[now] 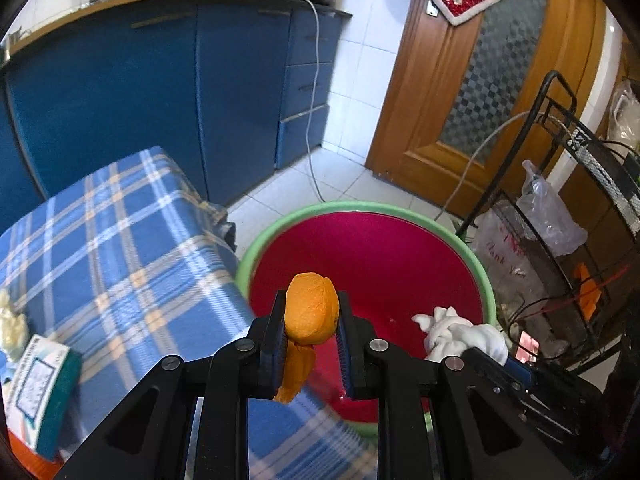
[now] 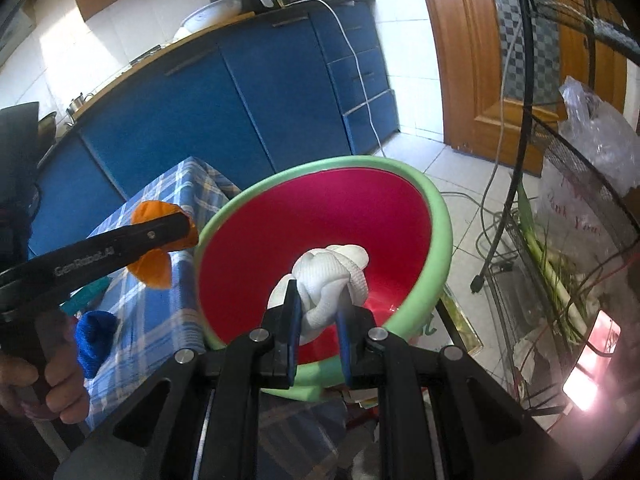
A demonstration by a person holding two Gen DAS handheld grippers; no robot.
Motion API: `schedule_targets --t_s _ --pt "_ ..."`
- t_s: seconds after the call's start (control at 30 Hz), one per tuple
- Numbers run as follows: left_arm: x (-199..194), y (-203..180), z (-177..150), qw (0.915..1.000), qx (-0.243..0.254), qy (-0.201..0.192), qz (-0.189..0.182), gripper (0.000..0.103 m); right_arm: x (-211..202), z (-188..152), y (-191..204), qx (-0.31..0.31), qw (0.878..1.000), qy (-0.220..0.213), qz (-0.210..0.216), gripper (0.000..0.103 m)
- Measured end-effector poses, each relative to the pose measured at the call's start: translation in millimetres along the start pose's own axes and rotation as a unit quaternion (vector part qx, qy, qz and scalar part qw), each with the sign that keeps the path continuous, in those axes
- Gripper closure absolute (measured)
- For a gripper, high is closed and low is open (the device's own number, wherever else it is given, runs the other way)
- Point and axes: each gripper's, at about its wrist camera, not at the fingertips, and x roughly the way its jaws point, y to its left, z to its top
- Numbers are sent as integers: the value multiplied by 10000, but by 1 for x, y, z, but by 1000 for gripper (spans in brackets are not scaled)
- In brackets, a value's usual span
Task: Collect trash
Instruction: 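Open both tools over the red bin, dropping the cloth and glove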
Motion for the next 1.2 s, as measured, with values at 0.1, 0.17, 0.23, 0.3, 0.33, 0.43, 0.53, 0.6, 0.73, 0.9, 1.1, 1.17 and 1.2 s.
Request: schedule_targets --t_s 0.1,0.17,0.23,0.3,0.33,0.43,0.53,0.6,0.73,0.9,1.1,1.17,1.2 --pt "6 -2 1 10000 4 85 19 61 1 -1 -2 38 10000 3 26 81" --pt "7 -3 2 9999 -13 64 141 42 1 -1 -2 52 10000 -12 52 80" --pt "5 -3 2 9997 7 24 233 42 1 -1 -2 64 10000 -33 67 80" --pt "4 -1 2 9996 -14 44 262 42 1 -1 -2 69 9999 -53 88 77" --pt "3 0 2 9996 -46 50 271 42 0 -1 -2 68 9999 -64 93 76" --pt "-2 5 1 9995 -149 56 262 42 -4 -1 0 54 9999 -125 103 72" --pt "-11 9 0 9993 -218 23 287 42 -10 -1 3 27 9997 -230 124 63" --pt "-18 12 -1 9993 -278 -17 263 42 -15 0 5 20 9995 -291 116 60" --pt "-39 19 -5 9986 -430 -206 242 42 -23 0 8 32 9993 -354 117 58" --pt "-70 27 -13 9967 -573 -456 342 41 -35 -2 16 -17 9990 -417 136 54" --pt "-101 41 -27 9941 -690 -575 601 38 -48 -4 31 -124 9983 -506 241 47" --pt "-111 50 -33 9928 -757 -599 715 38 -51 -5 37 -157 9981 -522 276 46" --pt "-116 54 -36 9920 -792 -607 769 37 -52 -6 40 -178 9980 -523 294 46"
